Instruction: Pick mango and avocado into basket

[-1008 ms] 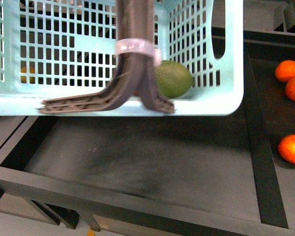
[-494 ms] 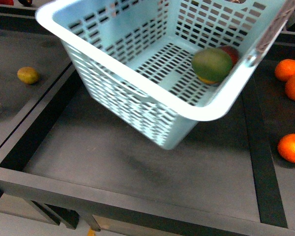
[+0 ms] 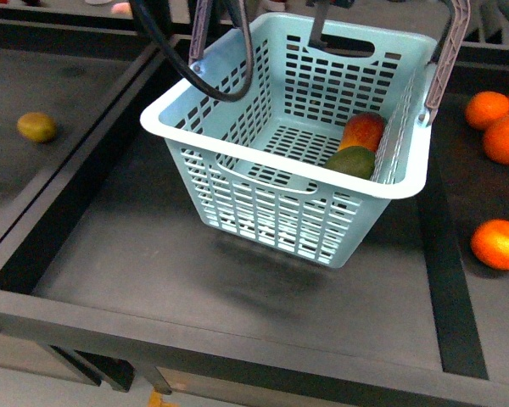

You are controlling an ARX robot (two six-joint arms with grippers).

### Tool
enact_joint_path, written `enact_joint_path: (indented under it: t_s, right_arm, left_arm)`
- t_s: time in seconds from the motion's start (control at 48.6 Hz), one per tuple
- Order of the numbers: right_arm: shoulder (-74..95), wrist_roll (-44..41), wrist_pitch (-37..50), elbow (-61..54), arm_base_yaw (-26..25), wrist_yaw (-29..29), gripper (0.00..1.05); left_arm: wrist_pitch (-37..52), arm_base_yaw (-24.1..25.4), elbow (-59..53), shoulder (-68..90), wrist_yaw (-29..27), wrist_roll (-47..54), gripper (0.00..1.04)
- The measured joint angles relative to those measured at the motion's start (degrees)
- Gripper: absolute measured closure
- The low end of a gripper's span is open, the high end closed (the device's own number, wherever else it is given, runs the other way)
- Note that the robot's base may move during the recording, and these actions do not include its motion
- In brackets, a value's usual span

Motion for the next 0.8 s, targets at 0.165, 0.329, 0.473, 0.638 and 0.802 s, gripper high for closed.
enact_joint_path:
  t_s: [0.165,0.329,0.473,0.638,0.802]
  right_arm:
    - [0.00,0.00,0.00,0.00,0.00,0.00,0.08]
    - [0.00,0.00,0.00,0.00,0.00,-0.02,0.08]
    - [0.00,0.00,0.00,0.00,0.00,0.00,0.08]
    - [0.00,0.00,0.00,0.00,0.00,0.00,0.08]
    - [0.00,0.00,0.00,0.00,0.00,0.00,0.08]
  left_arm:
    - [1.33,2.51,6.25,4.57,-1.05,0.11,0.99]
    - [-1.51,3.06,9.25,7.28,0.15,-3.85,0.79]
    - [3.28,3.17,-10.03,-2.01,-0.57,-5.44,0.54]
    - [8.61,3.96,-28.04,-12.00,-2.21,-5.18,0.26]
    - [12.55,6.75,-42.69,-23.65,-3.41,-2.34,0.07]
